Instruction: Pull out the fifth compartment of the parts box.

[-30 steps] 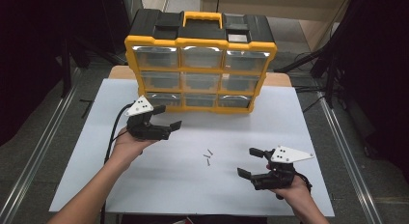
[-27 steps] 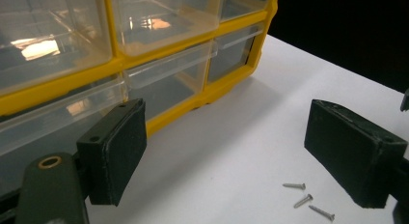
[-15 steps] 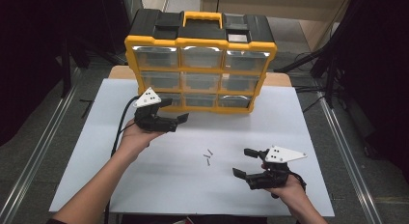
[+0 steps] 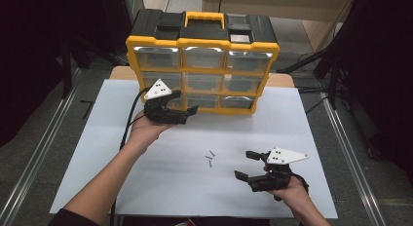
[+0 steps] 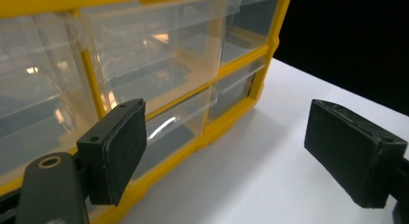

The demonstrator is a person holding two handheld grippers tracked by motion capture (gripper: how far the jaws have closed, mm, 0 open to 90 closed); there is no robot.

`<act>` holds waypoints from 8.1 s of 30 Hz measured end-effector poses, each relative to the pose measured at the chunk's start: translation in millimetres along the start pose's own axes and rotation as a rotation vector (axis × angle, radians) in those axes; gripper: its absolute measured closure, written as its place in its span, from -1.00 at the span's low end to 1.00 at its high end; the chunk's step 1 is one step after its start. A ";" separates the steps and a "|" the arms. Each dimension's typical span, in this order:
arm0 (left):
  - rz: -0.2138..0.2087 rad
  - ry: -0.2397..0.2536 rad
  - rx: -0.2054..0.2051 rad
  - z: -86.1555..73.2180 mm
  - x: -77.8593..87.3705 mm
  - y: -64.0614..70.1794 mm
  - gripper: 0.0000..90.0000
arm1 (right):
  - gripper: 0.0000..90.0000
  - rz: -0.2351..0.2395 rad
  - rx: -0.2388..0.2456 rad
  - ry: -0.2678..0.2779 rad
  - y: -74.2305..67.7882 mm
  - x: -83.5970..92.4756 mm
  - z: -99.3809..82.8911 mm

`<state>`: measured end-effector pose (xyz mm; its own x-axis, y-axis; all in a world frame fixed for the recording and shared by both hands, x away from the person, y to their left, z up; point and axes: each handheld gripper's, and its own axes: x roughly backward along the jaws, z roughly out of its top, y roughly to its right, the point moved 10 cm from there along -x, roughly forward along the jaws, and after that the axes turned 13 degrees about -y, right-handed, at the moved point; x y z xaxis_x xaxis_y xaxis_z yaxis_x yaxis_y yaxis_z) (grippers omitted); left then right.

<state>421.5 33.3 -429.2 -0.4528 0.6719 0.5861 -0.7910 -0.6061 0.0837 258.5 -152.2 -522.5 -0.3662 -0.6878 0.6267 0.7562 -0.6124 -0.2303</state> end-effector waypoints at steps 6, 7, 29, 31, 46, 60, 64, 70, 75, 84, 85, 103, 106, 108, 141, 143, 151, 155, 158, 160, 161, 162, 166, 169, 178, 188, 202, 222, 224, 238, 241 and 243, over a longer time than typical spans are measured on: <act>0.026 0.034 0.028 13.3 -5.7 0.3 -0.66 | -0.59 -0.002 0.004 -0.001 0.2 -0.4 0.0; 0.034 0.036 0.032 14.8 -6.6 -0.3 -0.66 | -0.59 -0.002 0.005 -0.002 0.2 -0.5 -0.1; 0.204 0.093 0.101 51.6 -18.1 -1.0 -0.66 | -0.59 -0.001 0.002 -0.017 -0.1 -1.2 -1.7; 0.217 0.101 0.106 53.1 -18.1 -2.1 -0.66 | -0.59 0.000 -0.001 -0.021 -0.4 -1.2 -2.1; 0.398 0.189 0.182 60.4 -18.0 -4.5 -0.66 | -0.59 0.002 -0.003 -0.034 -1.2 -1.7 -3.3; 0.526 0.125 0.088 57.7 -16.1 -15.7 -0.66 | -0.59 0.001 -0.005 -0.041 -0.7 -2.2 -4.4; 0.554 0.112 0.060 57.1 -15.4 -16.8 -0.66 | -0.59 0.000 -0.002 -0.049 -0.6 -2.8 -5.0; 0.616 0.070 -0.042 56.9 -16.8 -14.9 -0.66 | -0.59 0.000 -0.004 -0.052 -0.4 -2.8 -5.6; 0.651 0.042 -0.104 57.6 -16.4 -14.9 -0.66 | -0.59 0.003 -0.003 -0.055 -0.9 -3.3 -6.0; 0.697 0.007 -0.184 56.5 -17.5 -16.3 -0.66 | -0.59 0.002 -0.003 -0.067 -0.9 -4.5 -7.4; 0.718 -0.014 -0.233 55.9 -18.1 -15.5 -0.66 | -0.59 0.003 0.000 -0.072 -1.0 -4.5 -8.0; 0.787 -0.112 -0.500 52.5 -18.6 -13.6 -0.42 | -0.59 0.003 0.000 -0.074 -1.3 -5.3 -8.4; 0.799 -0.120 -0.550 54.6 -18.5 -12.1 -0.42 | -0.59 0.002 0.003 -0.076 -1.0 -5.5 -8.5; 0.817 -0.120 -0.590 56.3 -18.5 -11.2 -0.42 | -0.59 0.003 0.001 -0.075 -1.3 -5.5 -8.5; 0.909 -0.276 -0.967 48.8 -32.3 -7.7 -0.29 | -0.59 0.006 0.000 -0.077 -2.0 -6.4 -9.1; 0.915 -0.286 -0.987 48.7 -34.3 -7.7 -0.29 | -0.59 0.005 0.001 -0.080 -1.9 -6.4 -9.3; 0.916 -0.293 -1.000 47.3 -39.5 -8.5 -0.17 | -0.59 -0.005 0.005 -0.082 -0.3 -6.3 -10.0; 0.916 -0.299 -0.999 46.5 -41.3 -11.3 -0.08 | -0.59 -0.001 0.004 -0.077 -1.3 -6.2 -9.3; 0.925 -0.306 -1.007 48.4 -40.0 -12.7 -0.08 | -0.59 0.000 0.004 -0.078 -1.5 -6.3 -9.4; 0.925 -0.306 -1.012 49.3 -40.2 -13.3 0.02 | -0.59 0.000 0.003 -0.077 -1.4 -6.2 -9.3; 0.922 -0.305 -1.011 49.5 -40.9 -13.6 0.07 | -0.59 -0.001 0.005 -0.079 -1.0 -6.2 -9.5; 0.921 -0.304 -1.015 49.6 -41.5 -13.6 0.07 | -0.59 -0.002 0.005 -0.080 -0.9 -6.1 -9.6; 0.925 -0.315 -1.024 50.4 -41.3 -13.1 0.21 | -0.59 0.005 -0.001 -0.077 -2.2 -5.9 -9.3; 0.939 -0.310 -1.045 52.0 -40.4 -13.2 0.32 | -0.59 0.003 0.002 -0.079 -2.0 -6.0 -9.6; 0.937 -0.319 -1.046 53.2 -39.1 -15.4 0.53 | -0.59 0.004 0.004 -0.080 -2.3 -6.1 -9.8; 0.947 -0.312 -1.057 55.3 -37.6 -14.9 0.65 | -0.58 0.004 0.003 -0.078 -2.2 -6.2 -9.4; 0.961 -0.312 -1.068 53.7 -36.8 -12.8 0.66 | -0.58 0.005 0.004 -0.080 -2.4 -6.2 -9.6; 0.997 -0.307 -1.079 48.8 -34.7 -6.2 0.67 | -0.58 0.006 0.009 -0.082 -2.3 -7.0 -9.9; 0.994 -0.306 -1.079 48.8 -34.4 -5.9 0.67 | -0.58 0.008 0.009 -0.082 -2.6 -7.0 -9.9; 0.992 -0.305 -1.084 46.2 -31.5 -2.3 0.67 | -0.58 0.008 0.010 -0.085 -2.8 -7.3 -10.3; 0.990 -0.304 -1.077 45.6 -31.1 -1.6 0.67 | -0.58 0.012 0.007 -0.086 -3.5 -7.2 -10.4; 0.987 -0.309 -1.073 45.4 -30.0 -0.8 0.67 | -0.58 0.011 0.007 -0.085 -3.3 -7.4 -10.4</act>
<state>454.5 -5.7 -410.3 -0.9783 -0.0102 0.2068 -0.2058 -0.0643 -0.9765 253.1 -149.2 -534.1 -0.3103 -0.6588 0.6854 0.7639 -0.6019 -0.2327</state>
